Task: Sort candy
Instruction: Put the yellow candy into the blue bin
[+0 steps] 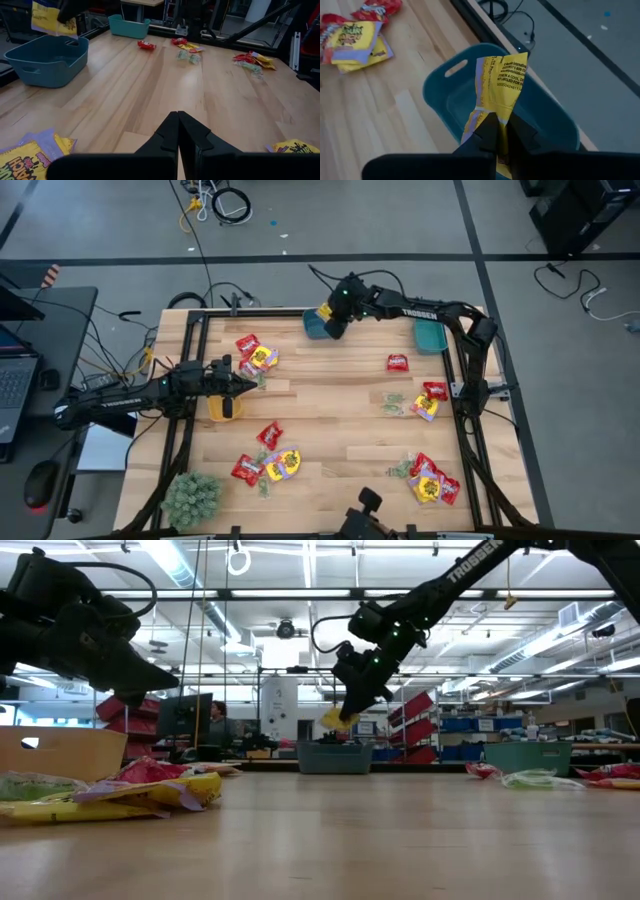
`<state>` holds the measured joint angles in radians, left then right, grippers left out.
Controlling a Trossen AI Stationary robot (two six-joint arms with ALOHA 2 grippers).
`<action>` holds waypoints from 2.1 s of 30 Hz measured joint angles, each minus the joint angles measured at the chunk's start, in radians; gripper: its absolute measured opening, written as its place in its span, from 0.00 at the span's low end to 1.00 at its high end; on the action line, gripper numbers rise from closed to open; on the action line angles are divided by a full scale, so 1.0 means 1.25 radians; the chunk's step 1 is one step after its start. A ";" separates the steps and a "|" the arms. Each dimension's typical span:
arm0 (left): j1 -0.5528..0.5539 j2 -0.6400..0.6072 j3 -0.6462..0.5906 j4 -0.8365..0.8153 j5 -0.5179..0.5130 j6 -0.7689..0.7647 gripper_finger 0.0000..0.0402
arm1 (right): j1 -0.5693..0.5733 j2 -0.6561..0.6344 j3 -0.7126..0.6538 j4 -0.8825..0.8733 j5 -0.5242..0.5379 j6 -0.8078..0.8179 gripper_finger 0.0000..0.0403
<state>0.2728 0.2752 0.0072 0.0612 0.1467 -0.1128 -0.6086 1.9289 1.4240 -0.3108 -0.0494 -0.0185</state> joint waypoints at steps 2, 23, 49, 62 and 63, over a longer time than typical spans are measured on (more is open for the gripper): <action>0.000 0.000 0.000 0.000 0.000 0.002 0.02 | 0.000 0.000 -0.010 -0.005 0.000 0.001 0.05; 0.000 0.000 0.000 0.000 0.000 0.001 0.02 | 0.005 -0.008 -0.006 -0.021 0.025 0.038 0.43; 0.000 0.000 0.000 0.001 0.000 -0.039 0.02 | 0.061 0.039 -0.002 -0.276 -0.009 -0.113 0.00; 0.000 0.000 0.006 0.006 -0.035 -0.071 0.02 | 0.138 -0.077 -0.002 -0.268 0.020 -0.102 0.09; 0.000 0.007 0.016 -0.012 -0.052 -0.089 0.02 | 0.147 -0.087 -0.002 -0.268 0.021 -0.094 0.11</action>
<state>0.2726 0.2839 0.0272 0.0464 0.0823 -0.2236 -0.4246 1.8207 1.4212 -0.6452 -0.0234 -0.1361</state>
